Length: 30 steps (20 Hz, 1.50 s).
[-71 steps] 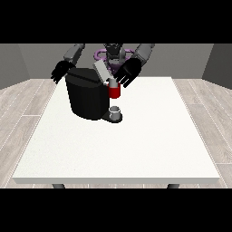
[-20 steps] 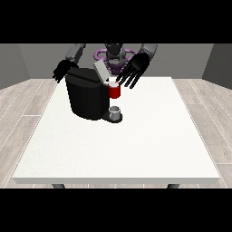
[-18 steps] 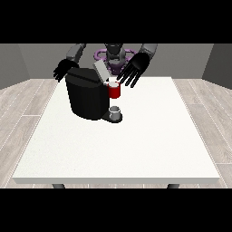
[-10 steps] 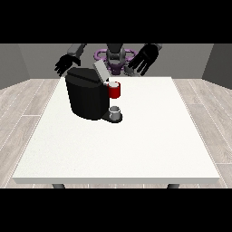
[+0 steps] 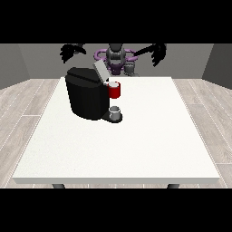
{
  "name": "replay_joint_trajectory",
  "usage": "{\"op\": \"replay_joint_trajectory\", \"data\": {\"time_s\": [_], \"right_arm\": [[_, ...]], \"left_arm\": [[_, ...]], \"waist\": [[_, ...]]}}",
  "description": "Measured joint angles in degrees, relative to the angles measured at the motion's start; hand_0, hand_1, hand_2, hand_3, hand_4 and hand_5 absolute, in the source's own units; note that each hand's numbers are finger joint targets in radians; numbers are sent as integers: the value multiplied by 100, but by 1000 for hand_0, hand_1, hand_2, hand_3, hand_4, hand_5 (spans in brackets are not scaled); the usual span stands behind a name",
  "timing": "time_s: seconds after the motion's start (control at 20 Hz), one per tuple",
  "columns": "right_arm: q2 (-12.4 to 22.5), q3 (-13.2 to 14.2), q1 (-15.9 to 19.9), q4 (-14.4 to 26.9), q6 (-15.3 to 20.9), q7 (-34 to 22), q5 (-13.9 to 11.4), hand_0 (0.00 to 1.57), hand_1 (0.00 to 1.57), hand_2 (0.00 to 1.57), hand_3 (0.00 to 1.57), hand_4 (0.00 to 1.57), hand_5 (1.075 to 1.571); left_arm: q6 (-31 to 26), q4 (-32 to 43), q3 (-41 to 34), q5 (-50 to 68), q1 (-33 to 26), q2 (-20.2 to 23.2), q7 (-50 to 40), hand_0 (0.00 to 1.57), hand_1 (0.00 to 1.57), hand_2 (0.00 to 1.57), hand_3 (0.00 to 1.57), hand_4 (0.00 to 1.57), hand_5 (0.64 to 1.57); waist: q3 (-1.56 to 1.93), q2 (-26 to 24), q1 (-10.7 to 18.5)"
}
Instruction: Insert the coffee pod into the coffee machine and close the lid
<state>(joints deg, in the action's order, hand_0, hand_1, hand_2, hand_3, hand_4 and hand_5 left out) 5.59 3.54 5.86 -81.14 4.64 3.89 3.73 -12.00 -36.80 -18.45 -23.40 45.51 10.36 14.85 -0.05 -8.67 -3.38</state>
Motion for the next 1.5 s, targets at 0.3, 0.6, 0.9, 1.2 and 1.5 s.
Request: {"op": "replay_joint_trajectory", "data": {"time_s": [0.3,0.6,0.9,1.2,1.5], "right_arm": [[239,-45,342,-358,-202,-552,74,0,0,0,0,0,1571],[419,-92,568,-378,-453,-723,65,0,0,0,0,137,1571],[474,-151,763,-192,-527,-655,-114,0,0,0,0,0,1571],[369,-134,1073,123,-594,-600,-127,0,0,0,0,0,1571],[531,234,1515,748,-789,-486,82,0,0,0,0,0,1571]], "left_arm": [[-160,-73,-218,490,-630,-393,31,0,0,0,0,0,1571],[-396,-502,-182,854,-1024,-637,-95,0,0,0,0,57,1571],[-622,-1049,-70,1291,-1460,-866,-290,0,0,0,0,0,1571],[-604,-1873,243,1595,-1982,-939,-415,0,0,0,0,0,1571],[-392,-2667,661,1986,-2398,-998,-697,0,0,0,0,0,1571]], "waist": [[1,-405,388],[4,-437,799],[5,-367,1146],[7,-100,1235],[7,233,1377]]}}
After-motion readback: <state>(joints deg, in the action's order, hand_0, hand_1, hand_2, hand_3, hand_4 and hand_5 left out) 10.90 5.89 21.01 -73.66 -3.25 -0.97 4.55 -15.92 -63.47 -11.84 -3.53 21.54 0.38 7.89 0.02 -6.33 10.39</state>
